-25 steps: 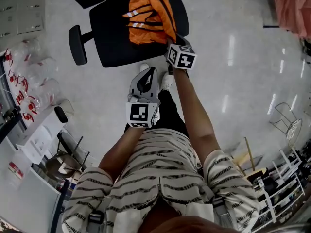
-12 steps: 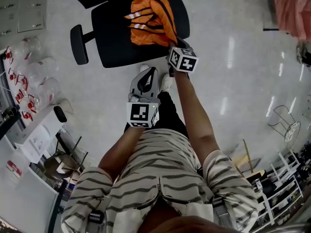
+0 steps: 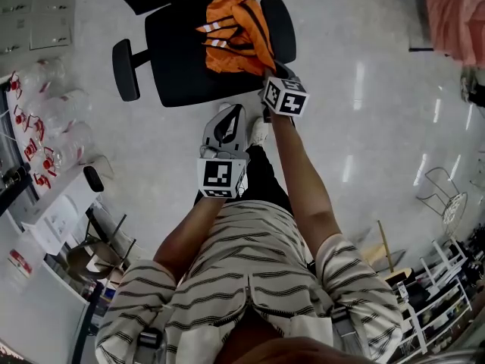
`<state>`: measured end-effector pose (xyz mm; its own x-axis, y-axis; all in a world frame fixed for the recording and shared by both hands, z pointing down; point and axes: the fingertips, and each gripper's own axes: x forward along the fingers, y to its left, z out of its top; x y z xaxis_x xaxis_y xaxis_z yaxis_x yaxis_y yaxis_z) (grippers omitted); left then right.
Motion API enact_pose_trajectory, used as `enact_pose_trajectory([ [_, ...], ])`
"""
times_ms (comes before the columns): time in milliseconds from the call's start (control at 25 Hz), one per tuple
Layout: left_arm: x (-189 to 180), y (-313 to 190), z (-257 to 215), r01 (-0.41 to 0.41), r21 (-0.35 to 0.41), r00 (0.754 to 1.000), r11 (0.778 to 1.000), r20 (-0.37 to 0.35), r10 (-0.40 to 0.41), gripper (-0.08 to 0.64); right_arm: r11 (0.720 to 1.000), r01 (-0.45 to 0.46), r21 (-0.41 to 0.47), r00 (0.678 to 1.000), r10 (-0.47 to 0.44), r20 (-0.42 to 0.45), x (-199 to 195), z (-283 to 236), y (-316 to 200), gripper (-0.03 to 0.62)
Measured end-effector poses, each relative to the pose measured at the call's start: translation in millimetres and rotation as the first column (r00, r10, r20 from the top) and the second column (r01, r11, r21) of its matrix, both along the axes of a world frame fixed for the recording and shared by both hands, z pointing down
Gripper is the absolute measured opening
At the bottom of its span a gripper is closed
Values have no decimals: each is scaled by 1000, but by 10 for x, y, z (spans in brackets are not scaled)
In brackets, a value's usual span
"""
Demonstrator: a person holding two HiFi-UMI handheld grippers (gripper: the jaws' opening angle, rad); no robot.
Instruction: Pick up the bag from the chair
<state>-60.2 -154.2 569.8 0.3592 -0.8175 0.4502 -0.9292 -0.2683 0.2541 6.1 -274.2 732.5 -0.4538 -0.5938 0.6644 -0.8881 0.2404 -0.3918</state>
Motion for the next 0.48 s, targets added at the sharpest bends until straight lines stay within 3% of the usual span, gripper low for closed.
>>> enact_pose_trajectory([
  [480, -60, 11, -108, 18, 29, 1000, 999, 9, -18, 23, 999, 31, 44, 999, -32, 33, -120, -239, -3, 25],
])
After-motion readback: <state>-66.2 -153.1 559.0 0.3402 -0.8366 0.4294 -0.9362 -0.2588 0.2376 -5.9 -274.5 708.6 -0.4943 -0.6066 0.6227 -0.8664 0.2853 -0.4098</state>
